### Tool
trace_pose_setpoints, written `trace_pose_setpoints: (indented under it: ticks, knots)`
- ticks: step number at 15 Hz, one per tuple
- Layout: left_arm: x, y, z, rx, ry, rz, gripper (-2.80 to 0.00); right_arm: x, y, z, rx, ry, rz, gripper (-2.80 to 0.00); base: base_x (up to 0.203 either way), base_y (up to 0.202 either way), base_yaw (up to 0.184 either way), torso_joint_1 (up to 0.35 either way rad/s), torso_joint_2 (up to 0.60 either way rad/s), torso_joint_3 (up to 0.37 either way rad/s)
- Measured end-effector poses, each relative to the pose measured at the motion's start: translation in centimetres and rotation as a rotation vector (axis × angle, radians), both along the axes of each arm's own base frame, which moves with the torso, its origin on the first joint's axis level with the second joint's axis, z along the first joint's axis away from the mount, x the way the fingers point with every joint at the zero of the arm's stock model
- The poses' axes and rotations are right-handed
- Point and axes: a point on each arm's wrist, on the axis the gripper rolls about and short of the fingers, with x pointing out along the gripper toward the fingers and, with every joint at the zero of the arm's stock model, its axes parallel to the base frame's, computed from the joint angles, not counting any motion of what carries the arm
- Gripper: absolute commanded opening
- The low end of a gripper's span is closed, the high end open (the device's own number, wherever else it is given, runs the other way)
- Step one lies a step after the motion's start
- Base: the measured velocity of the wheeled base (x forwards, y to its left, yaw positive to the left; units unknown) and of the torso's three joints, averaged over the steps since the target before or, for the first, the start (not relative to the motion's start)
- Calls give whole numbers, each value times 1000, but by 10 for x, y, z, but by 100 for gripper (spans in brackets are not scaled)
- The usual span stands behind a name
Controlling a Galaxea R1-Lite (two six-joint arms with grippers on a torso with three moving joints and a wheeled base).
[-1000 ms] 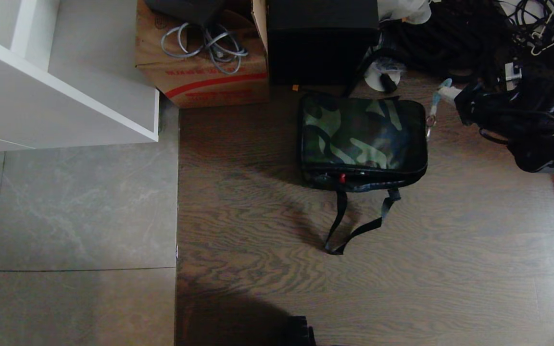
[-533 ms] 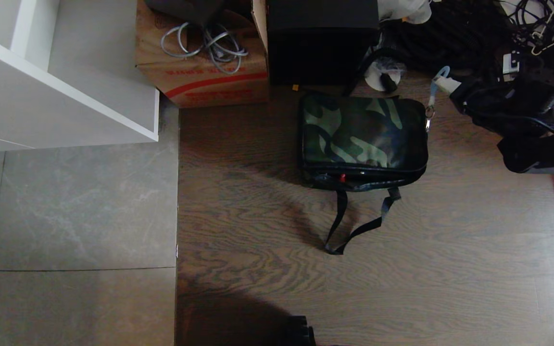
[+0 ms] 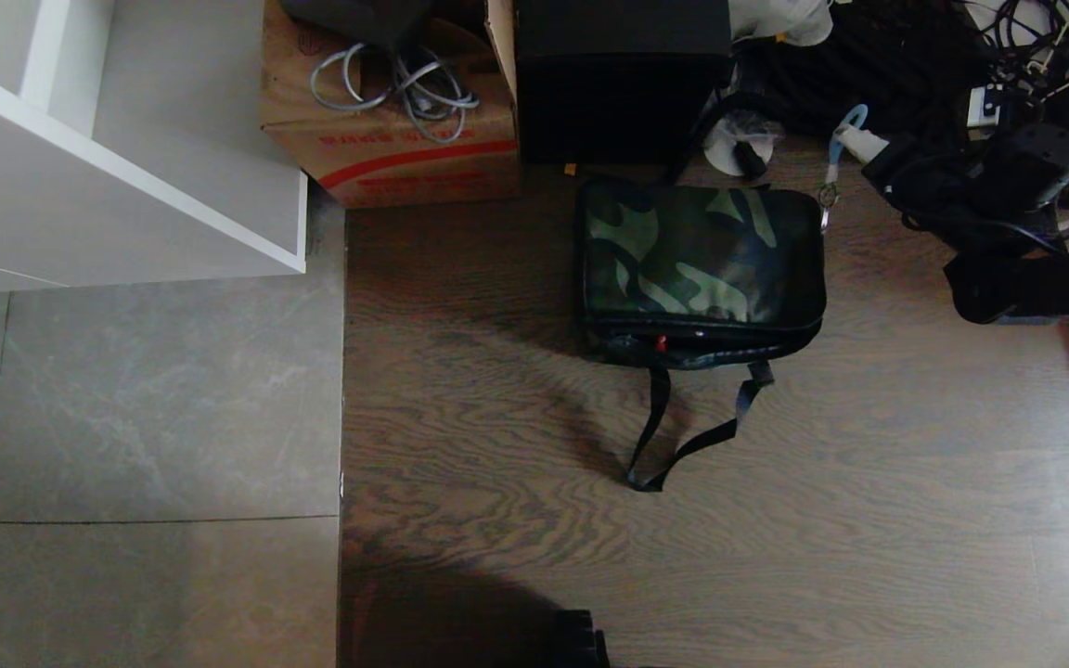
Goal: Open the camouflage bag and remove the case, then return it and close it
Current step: Open the top of the storage box
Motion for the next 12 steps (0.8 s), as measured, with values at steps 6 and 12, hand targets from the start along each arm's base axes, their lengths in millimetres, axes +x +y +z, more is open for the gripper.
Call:
trace_pose_setpoints:
  ticks: [6,12]
  knots:
    - [0,0,0,0,0,0,-280,5,3,7,-57,-84,-19,-280,0,0,0,0,0,0]
    - [0,0,0,0,0,0,-280,5,10,8,-135,-146,-20,-280,0,0,0,0,0,0]
